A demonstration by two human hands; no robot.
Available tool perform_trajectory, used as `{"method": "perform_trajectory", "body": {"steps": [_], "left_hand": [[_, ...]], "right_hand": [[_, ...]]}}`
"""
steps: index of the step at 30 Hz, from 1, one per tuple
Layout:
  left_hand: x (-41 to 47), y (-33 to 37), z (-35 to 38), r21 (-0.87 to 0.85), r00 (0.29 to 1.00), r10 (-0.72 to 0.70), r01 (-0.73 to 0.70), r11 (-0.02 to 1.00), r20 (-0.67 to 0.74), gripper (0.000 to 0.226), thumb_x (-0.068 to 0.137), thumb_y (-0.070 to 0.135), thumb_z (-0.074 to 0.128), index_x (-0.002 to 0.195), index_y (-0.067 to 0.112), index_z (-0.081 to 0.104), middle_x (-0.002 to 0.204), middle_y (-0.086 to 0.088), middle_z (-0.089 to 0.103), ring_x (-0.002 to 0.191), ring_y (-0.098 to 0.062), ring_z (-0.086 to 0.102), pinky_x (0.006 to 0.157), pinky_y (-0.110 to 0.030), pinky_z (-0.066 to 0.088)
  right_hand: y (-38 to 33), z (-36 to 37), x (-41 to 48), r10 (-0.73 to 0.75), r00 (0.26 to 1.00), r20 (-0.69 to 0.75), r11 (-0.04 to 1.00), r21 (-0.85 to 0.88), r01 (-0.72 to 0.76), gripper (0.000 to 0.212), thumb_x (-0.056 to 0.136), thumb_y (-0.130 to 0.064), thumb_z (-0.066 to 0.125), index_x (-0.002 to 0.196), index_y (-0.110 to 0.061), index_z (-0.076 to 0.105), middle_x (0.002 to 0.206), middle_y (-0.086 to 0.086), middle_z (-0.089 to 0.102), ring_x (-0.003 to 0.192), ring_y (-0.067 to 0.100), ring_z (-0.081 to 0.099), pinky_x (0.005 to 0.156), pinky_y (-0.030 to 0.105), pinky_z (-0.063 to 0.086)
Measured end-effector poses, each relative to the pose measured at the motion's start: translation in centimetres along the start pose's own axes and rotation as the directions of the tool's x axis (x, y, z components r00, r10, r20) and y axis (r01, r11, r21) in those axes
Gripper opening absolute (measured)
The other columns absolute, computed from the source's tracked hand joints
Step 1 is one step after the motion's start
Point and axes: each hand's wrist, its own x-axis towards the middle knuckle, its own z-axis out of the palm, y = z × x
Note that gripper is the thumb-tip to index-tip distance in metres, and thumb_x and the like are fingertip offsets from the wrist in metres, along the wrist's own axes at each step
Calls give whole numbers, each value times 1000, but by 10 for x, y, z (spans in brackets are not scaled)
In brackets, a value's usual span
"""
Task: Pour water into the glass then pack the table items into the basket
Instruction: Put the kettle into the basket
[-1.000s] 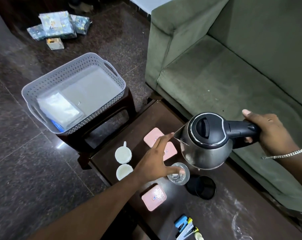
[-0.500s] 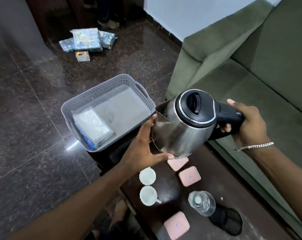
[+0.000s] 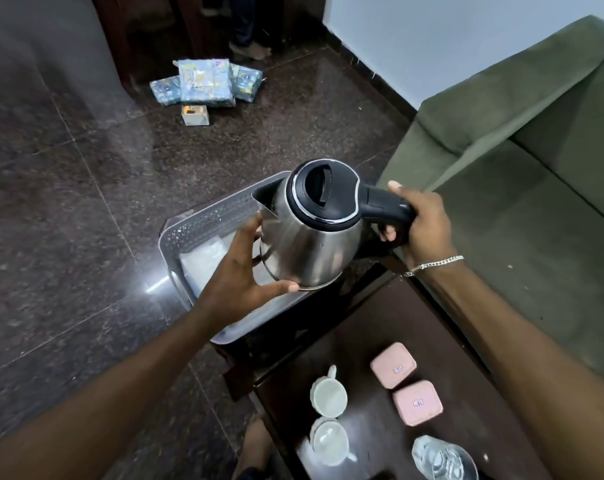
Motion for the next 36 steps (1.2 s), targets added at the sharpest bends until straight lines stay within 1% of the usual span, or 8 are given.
{"method": "perform_trajectory", "body": {"steps": [4, 9, 19, 22, 27, 30, 33, 36], "left_hand": [[7, -25, -9, -25, 997, -71, 71, 997, -1, 118, 67, 42, 98, 158, 35, 23, 152, 11, 43, 142, -6, 44, 100, -12, 49], [16, -53, -12, 9, 993, -120, 120, 993, 5, 120, 68, 36, 97, 159, 31, 20, 151, 6, 40, 140, -16, 45, 104, -34, 55], [21, -76, -4, 8, 977, -212, 212, 977, -13, 116, 69, 31, 96, 156, 35, 20, 152, 7, 40, 142, -8, 43, 105, -25, 54], [23, -74, -4, 0, 973, -232, 232, 973, -9, 114, 69, 30, 95, 155, 39, 21, 152, 13, 40, 142, -3, 43, 106, -30, 54], [22, -70, -2, 23, 969, -247, 248, 969, -8, 112, 72, 26, 94, 156, 37, 20, 151, 15, 40, 137, 8, 44, 107, -38, 54], [22, -70, -2, 26, 966, -257, 257, 966, -2, 112, 72, 28, 94, 156, 38, 20, 151, 12, 40, 138, -1, 47, 106, -42, 55], [20, -74, -2, 56, 963, -271, 271, 961, -8, 115, 71, 32, 94, 156, 43, 18, 149, 12, 42, 132, 2, 52, 103, -44, 57], [18, -77, -7, 118, 960, -281, 280, 953, -5, 115, 71, 37, 94, 156, 44, 17, 156, 10, 40, 133, -8, 54, 103, -48, 56]], "right_hand": [[25, 20, 23, 8, 1000, 26, 1000, 6, -8, 50, 83, -34, 64, 42, -7, 57, 33, 11, 44, 30, 24, 39, 40, 25, 35], [52, 31, 40, 53, 998, 26, 998, -23, -53, 45, 78, -33, 64, 41, -6, 58, 33, 10, 45, 30, 22, 39, 39, 24, 33], [70, 38, 54, 75, 995, 59, 996, -45, -73, 43, 76, -31, 61, 40, -8, 59, 32, 9, 45, 31, 22, 38, 41, 29, 33], [73, 38, 57, 72, 995, 72, 997, -47, -69, 46, 76, -30, 60, 40, -2, 53, 32, 12, 43, 32, 24, 38, 42, 30, 34], [79, 35, 58, 80, 993, 92, 995, -61, -74, 48, 80, -26, 58, 40, -1, 55, 33, 12, 44, 34, 24, 39, 44, 29, 36], [82, 32, 58, 93, 994, 64, 995, -38, -90, 53, 76, -29, 60, 52, 17, 51, 34, 13, 44, 34, 25, 39, 43, 32, 34], [84, 30, 56, 97, 994, 54, 994, -50, -94, 50, 79, -29, 62, 53, 13, 57, 36, 14, 47, 35, 25, 42, 43, 29, 36], [83, 27, 54, 94, 995, 36, 989, -120, -89, 53, 90, -29, 61, 50, 7, 62, 43, 17, 55, 45, 26, 50, 50, 32, 39]]}}
